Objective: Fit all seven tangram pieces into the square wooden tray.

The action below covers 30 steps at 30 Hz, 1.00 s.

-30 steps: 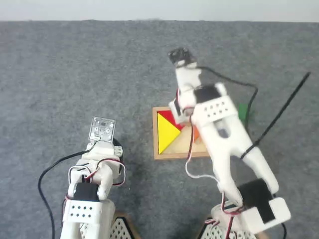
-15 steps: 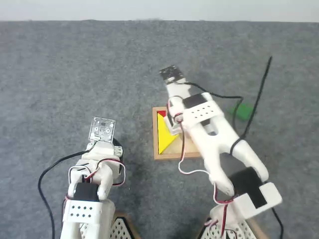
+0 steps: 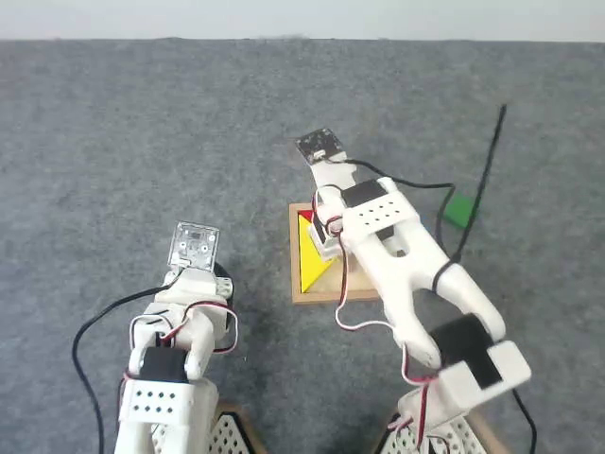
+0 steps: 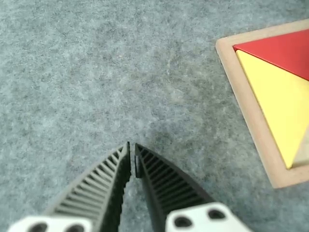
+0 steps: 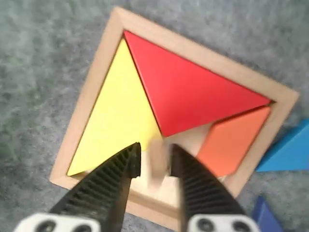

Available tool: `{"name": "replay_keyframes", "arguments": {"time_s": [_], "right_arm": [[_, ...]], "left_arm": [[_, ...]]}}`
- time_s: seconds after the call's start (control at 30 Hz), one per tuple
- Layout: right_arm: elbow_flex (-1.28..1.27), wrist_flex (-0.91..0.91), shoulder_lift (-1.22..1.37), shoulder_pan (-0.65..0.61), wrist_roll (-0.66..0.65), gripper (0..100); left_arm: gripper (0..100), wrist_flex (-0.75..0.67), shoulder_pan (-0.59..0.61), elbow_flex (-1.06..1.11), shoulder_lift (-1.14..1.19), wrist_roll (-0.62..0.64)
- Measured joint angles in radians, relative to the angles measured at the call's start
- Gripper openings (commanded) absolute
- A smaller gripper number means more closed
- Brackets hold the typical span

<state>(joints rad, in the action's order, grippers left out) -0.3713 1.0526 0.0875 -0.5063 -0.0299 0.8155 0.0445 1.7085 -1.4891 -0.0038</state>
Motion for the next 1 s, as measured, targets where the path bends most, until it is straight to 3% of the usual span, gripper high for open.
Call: {"name": "replay_keyframes", "arguments": {"time_s": [0.27,0.53,0.83,1.0], "right_arm": [[0.011,-0.009,0.086,-0.002,0.000,18.0],[0.044,-0.009,0.068,0.117,-0.058,18.0],[-0.221,-0.057,-0.430,0.066,-0.091,18.0],[-0.454,-0.060,-0.732,0.155,-0.100,18.0]], "left_arm": [[1,0.000,0.000,0.000,0.000,0.000],[1,0.000,0.000,0.000,0.000,0.000],[1,0.000,0.000,0.000,0.000,0.000],[1,0.000,0.000,0.000,0.000,0.000]]}}
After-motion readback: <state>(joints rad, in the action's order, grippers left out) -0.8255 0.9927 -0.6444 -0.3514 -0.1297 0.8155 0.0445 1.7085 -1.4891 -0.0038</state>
